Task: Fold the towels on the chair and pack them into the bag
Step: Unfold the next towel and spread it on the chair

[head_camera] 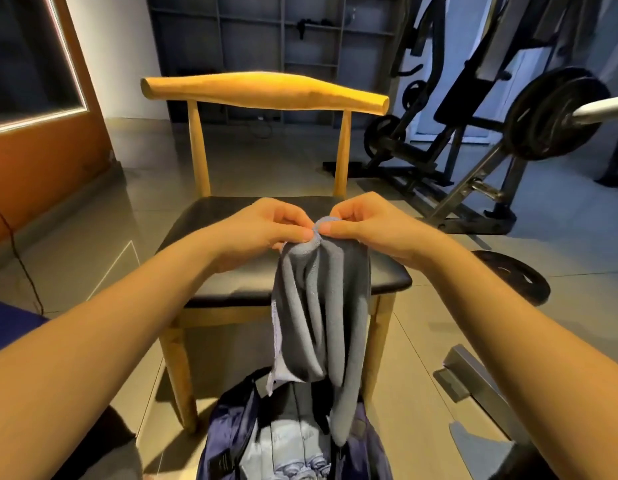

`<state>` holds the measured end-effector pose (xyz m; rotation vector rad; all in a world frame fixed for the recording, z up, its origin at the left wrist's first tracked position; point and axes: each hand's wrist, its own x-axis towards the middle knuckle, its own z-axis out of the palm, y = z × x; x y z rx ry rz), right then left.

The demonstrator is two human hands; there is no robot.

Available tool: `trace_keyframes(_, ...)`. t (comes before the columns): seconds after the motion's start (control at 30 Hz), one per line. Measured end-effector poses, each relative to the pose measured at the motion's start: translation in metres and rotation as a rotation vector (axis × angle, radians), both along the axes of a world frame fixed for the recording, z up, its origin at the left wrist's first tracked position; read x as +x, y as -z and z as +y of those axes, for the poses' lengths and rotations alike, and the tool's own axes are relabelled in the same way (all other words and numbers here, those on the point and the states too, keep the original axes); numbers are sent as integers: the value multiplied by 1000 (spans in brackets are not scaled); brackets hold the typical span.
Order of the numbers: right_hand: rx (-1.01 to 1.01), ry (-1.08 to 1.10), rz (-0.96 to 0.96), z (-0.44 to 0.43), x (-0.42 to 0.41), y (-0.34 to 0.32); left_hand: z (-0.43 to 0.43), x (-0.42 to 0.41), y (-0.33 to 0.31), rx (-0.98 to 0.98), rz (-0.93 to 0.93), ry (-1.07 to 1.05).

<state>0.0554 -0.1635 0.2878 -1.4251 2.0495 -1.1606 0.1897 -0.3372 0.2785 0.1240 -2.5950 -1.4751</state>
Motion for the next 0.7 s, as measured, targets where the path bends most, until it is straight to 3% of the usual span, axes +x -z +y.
trace_keyframes(0.23,119,-19,-276,9,-28,-17,-37,-12,-49,-27,214,-397)
trace_keyframes(0.4,258,-105,-264,7,-56,-38,-69,-26,-89,275,300,-619)
trace_keyframes(0.57,158,148,-204,-5,-67,-74,-85,-39,-116,414,407,-715)
trace_keyframes(0.7,-55,414,-33,-30,-79,-94,-94,-53,-130,350,595,-753)
